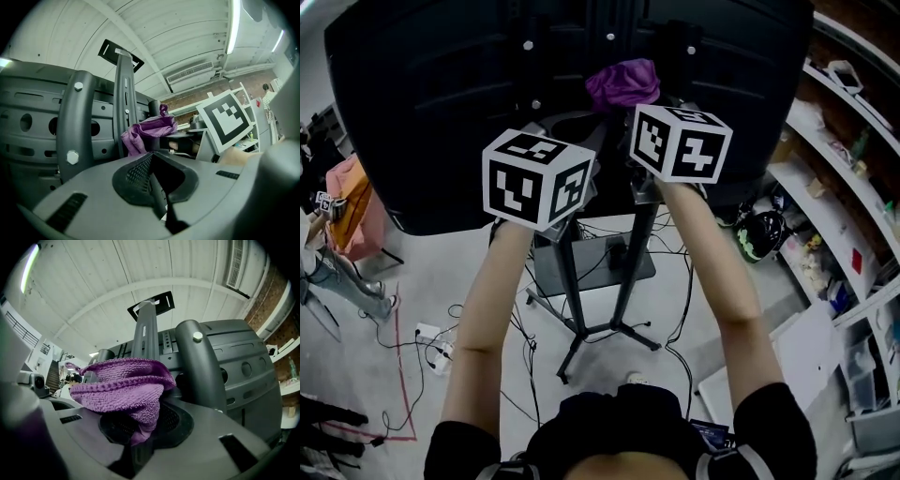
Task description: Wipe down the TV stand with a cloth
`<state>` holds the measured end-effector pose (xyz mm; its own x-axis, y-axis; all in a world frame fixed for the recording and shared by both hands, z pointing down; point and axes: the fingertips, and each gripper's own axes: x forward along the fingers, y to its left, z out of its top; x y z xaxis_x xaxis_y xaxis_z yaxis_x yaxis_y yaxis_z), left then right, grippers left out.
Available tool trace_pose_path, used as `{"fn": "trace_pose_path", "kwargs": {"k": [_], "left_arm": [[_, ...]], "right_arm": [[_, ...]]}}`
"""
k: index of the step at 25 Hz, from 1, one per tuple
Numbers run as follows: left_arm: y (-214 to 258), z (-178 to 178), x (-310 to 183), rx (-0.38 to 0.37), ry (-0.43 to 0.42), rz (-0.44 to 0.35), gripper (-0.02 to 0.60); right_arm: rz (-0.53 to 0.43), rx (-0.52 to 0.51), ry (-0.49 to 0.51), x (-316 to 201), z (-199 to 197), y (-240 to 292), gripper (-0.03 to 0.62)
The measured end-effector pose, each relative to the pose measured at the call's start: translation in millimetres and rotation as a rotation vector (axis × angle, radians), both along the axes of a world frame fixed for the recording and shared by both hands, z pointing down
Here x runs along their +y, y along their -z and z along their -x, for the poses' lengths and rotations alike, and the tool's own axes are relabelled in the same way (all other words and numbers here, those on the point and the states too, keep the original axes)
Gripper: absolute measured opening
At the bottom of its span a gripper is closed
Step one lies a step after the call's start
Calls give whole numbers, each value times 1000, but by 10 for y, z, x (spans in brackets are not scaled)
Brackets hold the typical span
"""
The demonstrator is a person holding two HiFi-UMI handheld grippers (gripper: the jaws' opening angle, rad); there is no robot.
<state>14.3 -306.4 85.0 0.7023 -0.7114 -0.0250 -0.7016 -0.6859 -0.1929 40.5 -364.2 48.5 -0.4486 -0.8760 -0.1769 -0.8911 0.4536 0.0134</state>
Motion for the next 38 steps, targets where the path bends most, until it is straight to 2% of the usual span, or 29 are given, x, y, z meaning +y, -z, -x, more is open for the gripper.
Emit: {"fn": "trace_pose_path", "kwargs": {"k": [7, 10, 15, 21, 26, 29, 34, 38], "left_arm": [[-39, -176, -26, 0, -16, 15, 6], [-48, -236, -13, 2, -21, 21, 6], [18, -375, 54, -1, -29, 1, 6], [187, -738, 154, -20, -63, -42, 6], [425, -1059, 182, -24, -46, -113, 6], [541, -1264, 187, -32, -54, -124, 6], [687, -1494, 96, 13, -68, -88, 6], [734, -1544, -28, 52, -34, -81, 6]], "right_arm": [[40, -11, -10, -1, -140, -76, 64], [11, 32, -6, 45, -139, -55, 64], [-25, 47, 15, 179, -266, 9, 64], [-98, 30, 16, 335, -628, 247, 64], [-170, 31, 43, 460, -919, 505, 64], [-214, 35, 30, 467, -1144, 663, 64], [-234, 35, 40, 295, -1405, 845, 64], [-206, 48, 50, 58, -1495, 846, 64]]}}
